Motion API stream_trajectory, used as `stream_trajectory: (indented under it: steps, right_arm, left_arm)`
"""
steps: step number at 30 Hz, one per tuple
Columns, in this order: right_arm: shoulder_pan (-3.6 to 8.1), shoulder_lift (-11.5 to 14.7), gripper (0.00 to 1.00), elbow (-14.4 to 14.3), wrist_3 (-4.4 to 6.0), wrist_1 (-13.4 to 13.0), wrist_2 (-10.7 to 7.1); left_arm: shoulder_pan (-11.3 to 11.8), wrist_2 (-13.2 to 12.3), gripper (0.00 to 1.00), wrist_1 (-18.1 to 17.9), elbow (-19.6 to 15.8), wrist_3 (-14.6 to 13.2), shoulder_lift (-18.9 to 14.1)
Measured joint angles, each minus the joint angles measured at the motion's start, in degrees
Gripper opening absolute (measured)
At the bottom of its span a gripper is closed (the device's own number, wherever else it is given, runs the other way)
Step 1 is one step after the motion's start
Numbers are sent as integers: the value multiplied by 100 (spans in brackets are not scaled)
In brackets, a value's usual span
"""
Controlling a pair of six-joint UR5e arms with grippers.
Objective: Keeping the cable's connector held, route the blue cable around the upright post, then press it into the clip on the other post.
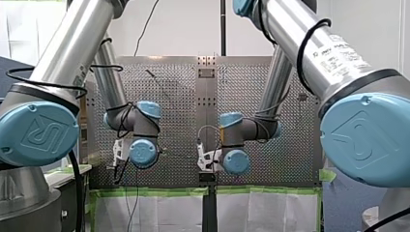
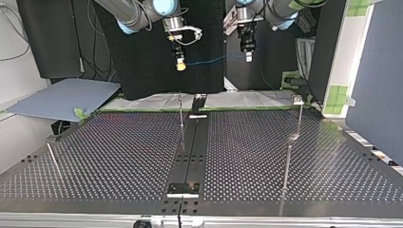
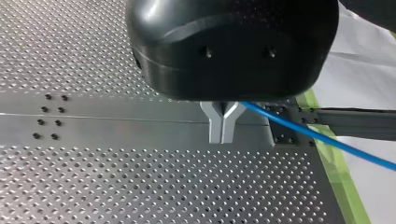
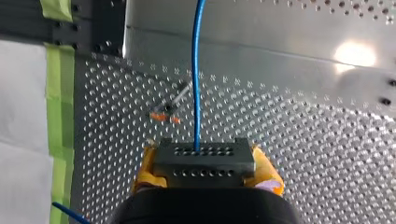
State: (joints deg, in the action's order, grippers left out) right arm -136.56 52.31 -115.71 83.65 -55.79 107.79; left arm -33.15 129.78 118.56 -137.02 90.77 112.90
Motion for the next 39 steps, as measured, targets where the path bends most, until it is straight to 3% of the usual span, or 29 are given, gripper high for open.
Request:
stream_trajectory:
  steps: [5, 10, 14, 21, 31, 35, 39]
  right_arm:
    - [-26, 273, 0, -145, 105, 275, 25]
    - [9, 564, 0, -190, 158, 565, -211]
    - [37, 797, 0, -152, 261, 753, -431]
    - [89, 1196, 0, 172, 554, 993, -700]
    - [186, 1805, 0, 798, 630, 1600, -929]
    - [237, 1890, 0, 1026, 704, 1790, -1050]
    - [312, 1874, 0, 1249, 848, 1845, -1222]
  left_arm:
    - [1, 32, 0, 265, 2, 144, -266]
    - [32, 30, 0, 554, 2, 220, -553]
    - [41, 26, 0, 782, 2, 228, -786]
    - [107, -21, 0, 941, 6, 255, -1209]
    - [266, 6, 0, 1488, 372, 266, -1796]
    - [339, 0, 0, 1707, 585, 279, -2017]
    - [410, 7, 0, 1945, 821, 287, -2255]
